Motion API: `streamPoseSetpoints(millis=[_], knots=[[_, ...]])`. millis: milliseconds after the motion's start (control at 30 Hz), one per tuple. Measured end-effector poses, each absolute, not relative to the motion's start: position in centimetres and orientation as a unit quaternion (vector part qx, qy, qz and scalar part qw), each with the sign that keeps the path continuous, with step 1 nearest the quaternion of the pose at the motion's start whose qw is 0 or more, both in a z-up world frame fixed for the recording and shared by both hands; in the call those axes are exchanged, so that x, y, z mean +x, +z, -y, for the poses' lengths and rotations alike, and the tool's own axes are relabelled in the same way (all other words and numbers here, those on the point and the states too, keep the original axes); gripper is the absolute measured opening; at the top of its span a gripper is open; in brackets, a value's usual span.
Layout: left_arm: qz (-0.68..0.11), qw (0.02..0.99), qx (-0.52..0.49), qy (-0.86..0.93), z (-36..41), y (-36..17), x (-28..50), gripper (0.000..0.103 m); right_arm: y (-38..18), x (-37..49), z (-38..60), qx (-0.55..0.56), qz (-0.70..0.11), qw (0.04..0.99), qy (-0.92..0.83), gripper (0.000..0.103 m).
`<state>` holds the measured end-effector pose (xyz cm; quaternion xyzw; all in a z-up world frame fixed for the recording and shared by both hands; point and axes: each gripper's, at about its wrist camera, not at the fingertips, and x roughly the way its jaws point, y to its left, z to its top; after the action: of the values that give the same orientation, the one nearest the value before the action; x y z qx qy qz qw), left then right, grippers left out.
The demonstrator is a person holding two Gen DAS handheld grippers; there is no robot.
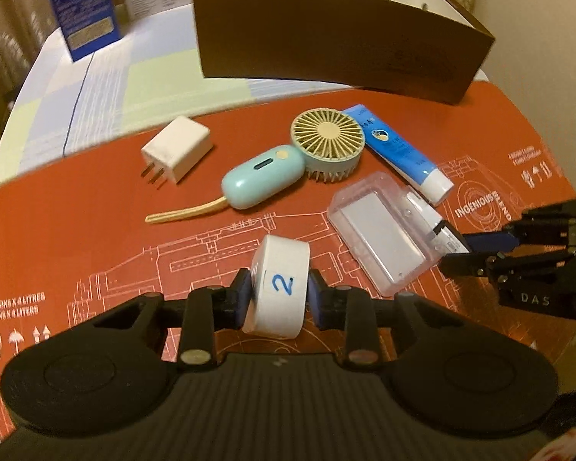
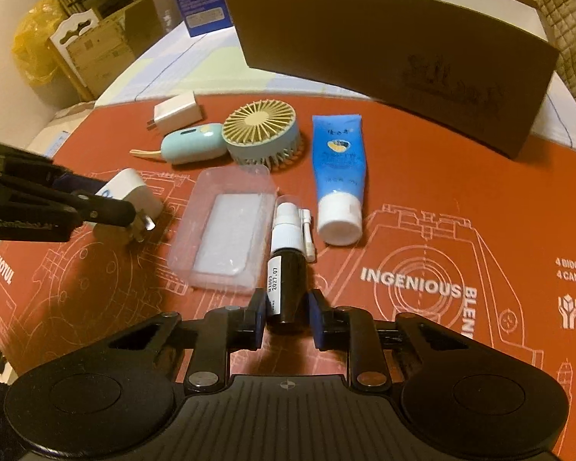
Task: Organize rigid objects
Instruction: 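Grasp the white numbered cube with the left gripper while the right gripper grasps the spray bottle, then lift the white cube and spray bottle off the mat with both grippers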
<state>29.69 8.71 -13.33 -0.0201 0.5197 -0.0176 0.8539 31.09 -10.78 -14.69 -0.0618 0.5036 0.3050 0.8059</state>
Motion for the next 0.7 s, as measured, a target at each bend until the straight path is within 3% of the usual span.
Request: streamPoseSetpoints(millis=[700], knots=[[-0.519, 0.852, 0.048, -0.050, -7.5, -13.5, 30.3, 0.029, -14.6, 31.8, 9.5, -0.060, -0.505, 0.813, 0.285, 0.021]])
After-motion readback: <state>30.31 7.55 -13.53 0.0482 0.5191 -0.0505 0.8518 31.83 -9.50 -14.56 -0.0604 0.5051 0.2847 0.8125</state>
